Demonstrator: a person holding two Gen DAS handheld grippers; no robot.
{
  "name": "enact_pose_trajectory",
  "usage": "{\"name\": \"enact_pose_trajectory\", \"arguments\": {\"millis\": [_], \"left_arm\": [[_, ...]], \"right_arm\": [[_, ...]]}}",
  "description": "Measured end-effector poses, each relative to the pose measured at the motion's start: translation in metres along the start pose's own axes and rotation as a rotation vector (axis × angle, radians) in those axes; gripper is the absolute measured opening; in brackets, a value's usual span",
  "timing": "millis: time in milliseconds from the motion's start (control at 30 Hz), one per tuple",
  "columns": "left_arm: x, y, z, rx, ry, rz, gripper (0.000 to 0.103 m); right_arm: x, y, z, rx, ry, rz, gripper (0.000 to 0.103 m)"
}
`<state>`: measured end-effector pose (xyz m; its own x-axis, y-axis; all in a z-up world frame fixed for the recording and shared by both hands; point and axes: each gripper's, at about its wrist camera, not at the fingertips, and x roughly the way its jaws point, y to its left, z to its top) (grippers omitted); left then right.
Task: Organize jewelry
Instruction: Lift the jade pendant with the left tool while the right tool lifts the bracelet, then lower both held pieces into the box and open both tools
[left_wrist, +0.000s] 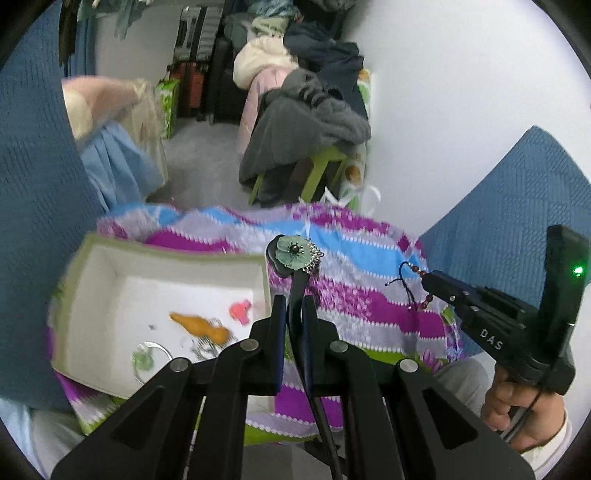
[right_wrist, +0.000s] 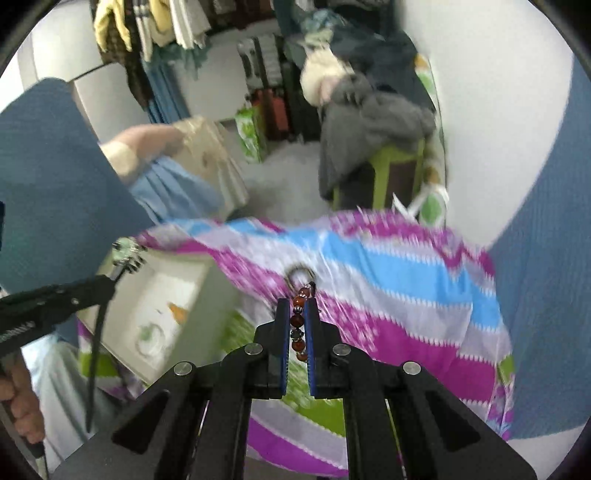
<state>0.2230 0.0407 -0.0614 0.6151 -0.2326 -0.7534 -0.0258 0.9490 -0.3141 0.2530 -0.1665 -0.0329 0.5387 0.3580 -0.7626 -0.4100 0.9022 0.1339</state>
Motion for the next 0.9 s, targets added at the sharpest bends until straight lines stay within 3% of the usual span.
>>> {"name": "enact_pose_trajectory", "arguments": {"millis": [267, 400, 600, 900], "left_arm": [[-0.042, 0.029, 0.038, 0.047, -0.056, 0.015, 0.008], [-0.047, 0.055, 0.044, 0.059, -0.065, 0.030, 0.008], [-0.024, 0.097, 0.030, 0.035, -0.023, 0.039, 0.008], [0.022, 0.137, -0.005, -0.009, 0.066, 0.052, 0.008]], "right_arm": [[-0.032, 0.072, 0.052, -0.052, -0.116, 0.029, 0.006], [-0.023, 0.103, 0.061, -0.051, -0.135, 0.053, 0.006], [0.019, 0.135, 0.046, -0.062, -0.063, 0.088, 0.006], [0.088, 0.157, -0.007, -0.079, 0.101, 0.091, 0.006]]}}
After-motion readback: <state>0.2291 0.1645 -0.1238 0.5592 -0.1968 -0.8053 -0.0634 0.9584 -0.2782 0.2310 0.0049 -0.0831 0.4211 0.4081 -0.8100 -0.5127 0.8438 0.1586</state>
